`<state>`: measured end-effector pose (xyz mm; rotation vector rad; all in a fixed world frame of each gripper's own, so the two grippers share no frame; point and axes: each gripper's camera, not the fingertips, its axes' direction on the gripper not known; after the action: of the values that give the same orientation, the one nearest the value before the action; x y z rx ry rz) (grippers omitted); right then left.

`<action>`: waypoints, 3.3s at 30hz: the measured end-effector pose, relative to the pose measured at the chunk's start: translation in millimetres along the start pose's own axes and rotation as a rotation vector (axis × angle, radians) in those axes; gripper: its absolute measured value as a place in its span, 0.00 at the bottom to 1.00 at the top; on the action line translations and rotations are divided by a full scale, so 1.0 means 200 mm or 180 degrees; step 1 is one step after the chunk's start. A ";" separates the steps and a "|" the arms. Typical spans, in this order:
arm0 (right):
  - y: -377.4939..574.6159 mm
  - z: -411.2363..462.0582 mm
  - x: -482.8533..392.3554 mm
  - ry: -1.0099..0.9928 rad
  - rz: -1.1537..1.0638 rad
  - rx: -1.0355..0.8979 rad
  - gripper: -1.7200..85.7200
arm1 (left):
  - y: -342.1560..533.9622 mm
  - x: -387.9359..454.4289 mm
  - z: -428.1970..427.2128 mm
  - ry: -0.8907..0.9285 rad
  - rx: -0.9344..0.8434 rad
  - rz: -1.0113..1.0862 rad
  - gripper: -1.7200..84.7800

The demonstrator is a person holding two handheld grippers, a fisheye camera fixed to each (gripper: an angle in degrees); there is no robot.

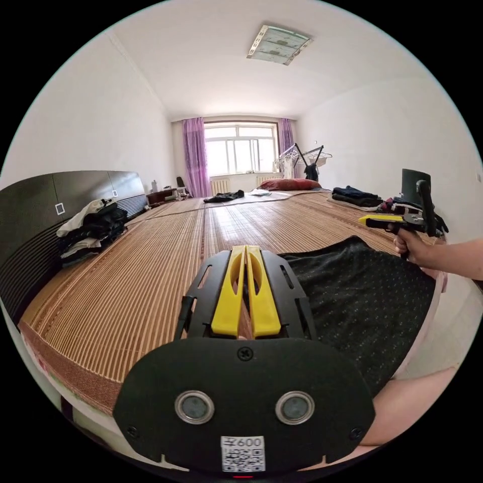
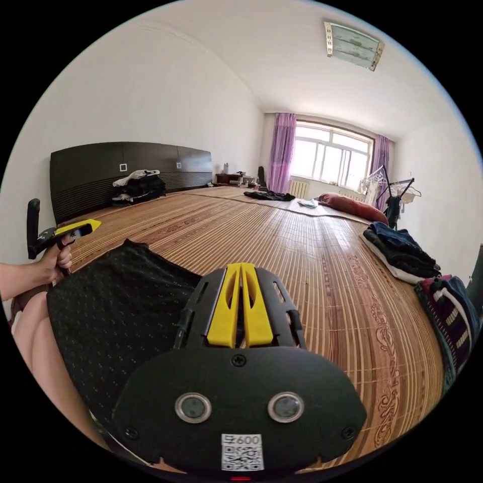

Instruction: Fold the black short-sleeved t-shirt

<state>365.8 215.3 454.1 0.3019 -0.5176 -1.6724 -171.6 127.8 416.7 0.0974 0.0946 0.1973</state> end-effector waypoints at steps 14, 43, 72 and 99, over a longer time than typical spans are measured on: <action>-0.49 0.66 -0.65 -0.1606 -0.0692 -0.1193 0.01 | -0.27 0.12 0.36 0.0342 -0.1564 0.0750 0.03; -0.11 1.03 -0.95 -0.0800 -0.1118 -0.0888 0.01 | -0.45 -0.18 0.32 0.0860 -0.1653 0.0133 0.02; -0.02 1.12 -1.04 -0.0821 -0.1140 -0.0803 0.01 | -0.37 0.13 0.21 0.0405 -0.1641 0.0556 0.02; -0.23 1.06 -0.90 -0.0969 -0.0933 -0.0884 0.01 | -0.27 0.25 0.11 0.0272 -0.1629 0.0685 0.02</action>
<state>254.5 431.6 598.1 -0.0879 -0.4723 -2.0649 -110.9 84.0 428.6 -0.4129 0.1163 0.4345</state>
